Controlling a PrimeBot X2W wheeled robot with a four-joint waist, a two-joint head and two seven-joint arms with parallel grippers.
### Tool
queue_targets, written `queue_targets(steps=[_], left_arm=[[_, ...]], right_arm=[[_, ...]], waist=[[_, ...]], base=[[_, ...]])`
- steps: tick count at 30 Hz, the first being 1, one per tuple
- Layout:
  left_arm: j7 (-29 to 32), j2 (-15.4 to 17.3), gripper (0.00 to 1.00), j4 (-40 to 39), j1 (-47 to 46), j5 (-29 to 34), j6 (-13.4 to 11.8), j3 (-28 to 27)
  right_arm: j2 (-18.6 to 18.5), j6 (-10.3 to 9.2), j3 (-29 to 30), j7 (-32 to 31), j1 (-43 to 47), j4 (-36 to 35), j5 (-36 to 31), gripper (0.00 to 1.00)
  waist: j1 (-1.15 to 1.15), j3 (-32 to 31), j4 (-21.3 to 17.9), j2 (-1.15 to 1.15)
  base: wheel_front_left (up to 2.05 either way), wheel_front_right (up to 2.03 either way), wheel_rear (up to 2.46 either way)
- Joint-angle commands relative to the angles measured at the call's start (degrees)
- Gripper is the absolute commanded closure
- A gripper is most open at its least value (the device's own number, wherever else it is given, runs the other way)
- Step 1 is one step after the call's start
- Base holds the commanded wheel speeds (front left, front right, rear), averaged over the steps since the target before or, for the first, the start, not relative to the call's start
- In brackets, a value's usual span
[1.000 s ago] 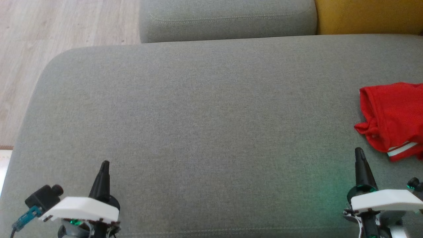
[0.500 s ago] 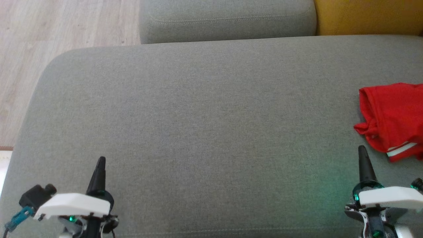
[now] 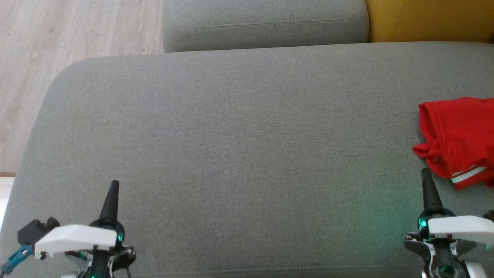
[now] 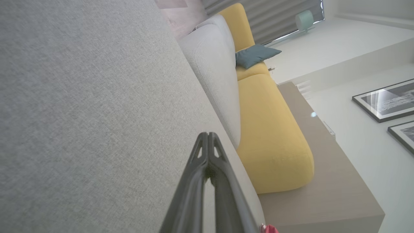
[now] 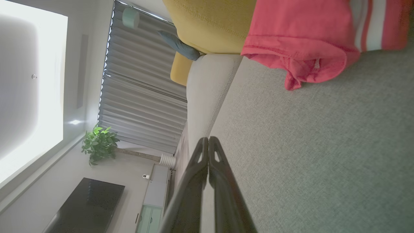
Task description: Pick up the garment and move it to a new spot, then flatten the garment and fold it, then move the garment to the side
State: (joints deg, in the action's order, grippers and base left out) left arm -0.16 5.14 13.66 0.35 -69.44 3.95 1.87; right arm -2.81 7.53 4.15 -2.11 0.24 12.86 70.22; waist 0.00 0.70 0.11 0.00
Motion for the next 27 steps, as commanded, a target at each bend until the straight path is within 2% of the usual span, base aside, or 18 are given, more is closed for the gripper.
queue_targets(steps=[1, 27], left_arm=[[0.55, 0.28, 1.00, -1.41, -3.78, -2.01, 0.66, -2.28], [4.56, -1.10, 1.00, -0.08, -5.79, -18.20, 2.82, -6.16]], right_arm=[[-1.25, -0.03, -0.61, -0.28, -3.38, -1.46, 2.17, 1.00], [-1.26, -0.04, 0.40, -2.37, -5.56, 0.44, 18.08, 1.00]], waist=[[0.00, -0.03, 0.00, 0.00], [0.00, -0.40, -0.09, 0.00]], base=[[0.00, 0.00, 0.00], [0.00, 0.00, 0.00]])
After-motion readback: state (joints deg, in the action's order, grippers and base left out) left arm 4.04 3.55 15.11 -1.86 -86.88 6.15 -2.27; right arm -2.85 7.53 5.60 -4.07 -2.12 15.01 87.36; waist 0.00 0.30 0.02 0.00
